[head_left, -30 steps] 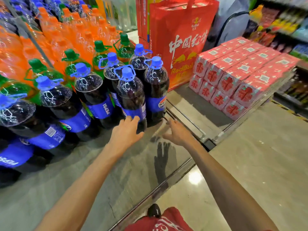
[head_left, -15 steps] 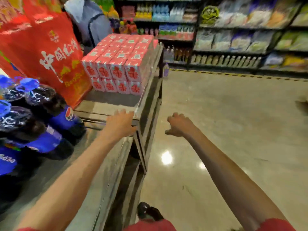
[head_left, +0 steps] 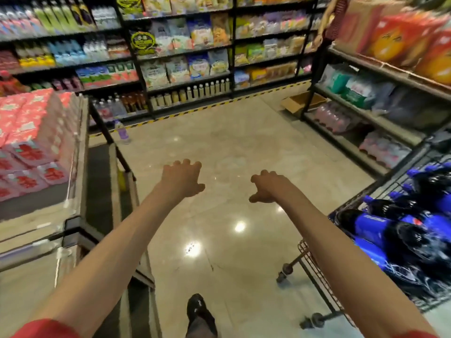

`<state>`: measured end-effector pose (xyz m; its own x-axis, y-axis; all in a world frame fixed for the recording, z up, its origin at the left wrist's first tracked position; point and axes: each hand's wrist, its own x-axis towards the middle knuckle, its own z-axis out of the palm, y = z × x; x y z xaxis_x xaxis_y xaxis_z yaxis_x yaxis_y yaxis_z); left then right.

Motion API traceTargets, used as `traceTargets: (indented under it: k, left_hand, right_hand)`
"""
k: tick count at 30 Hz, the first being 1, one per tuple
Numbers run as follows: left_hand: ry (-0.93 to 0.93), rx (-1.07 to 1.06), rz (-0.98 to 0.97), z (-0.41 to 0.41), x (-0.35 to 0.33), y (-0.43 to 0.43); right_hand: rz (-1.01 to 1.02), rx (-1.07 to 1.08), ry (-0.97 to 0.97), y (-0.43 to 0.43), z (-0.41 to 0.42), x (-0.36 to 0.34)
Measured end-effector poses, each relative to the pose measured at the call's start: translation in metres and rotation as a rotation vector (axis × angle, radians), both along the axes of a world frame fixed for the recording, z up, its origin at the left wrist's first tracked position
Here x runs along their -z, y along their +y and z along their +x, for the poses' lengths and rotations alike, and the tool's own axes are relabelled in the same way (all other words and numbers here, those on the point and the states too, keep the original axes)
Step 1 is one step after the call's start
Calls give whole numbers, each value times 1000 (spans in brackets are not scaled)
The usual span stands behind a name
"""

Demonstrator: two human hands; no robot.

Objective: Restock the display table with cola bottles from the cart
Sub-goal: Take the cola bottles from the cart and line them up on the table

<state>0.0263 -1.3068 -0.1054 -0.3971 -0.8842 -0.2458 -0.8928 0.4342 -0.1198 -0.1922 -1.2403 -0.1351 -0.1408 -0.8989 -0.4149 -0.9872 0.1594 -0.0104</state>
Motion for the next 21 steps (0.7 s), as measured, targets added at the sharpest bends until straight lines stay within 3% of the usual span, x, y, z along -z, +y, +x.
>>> traceTargets:
  k: [9, 21]
  left_hand:
    - [-38, 413, -18, -184, -8, 41]
    - [98, 820, -1, -423, -14, 122]
  right_hand:
    - [-23, 396, -20, 126, -140, -13]
    - [17, 780, 79, 274, -288, -35]
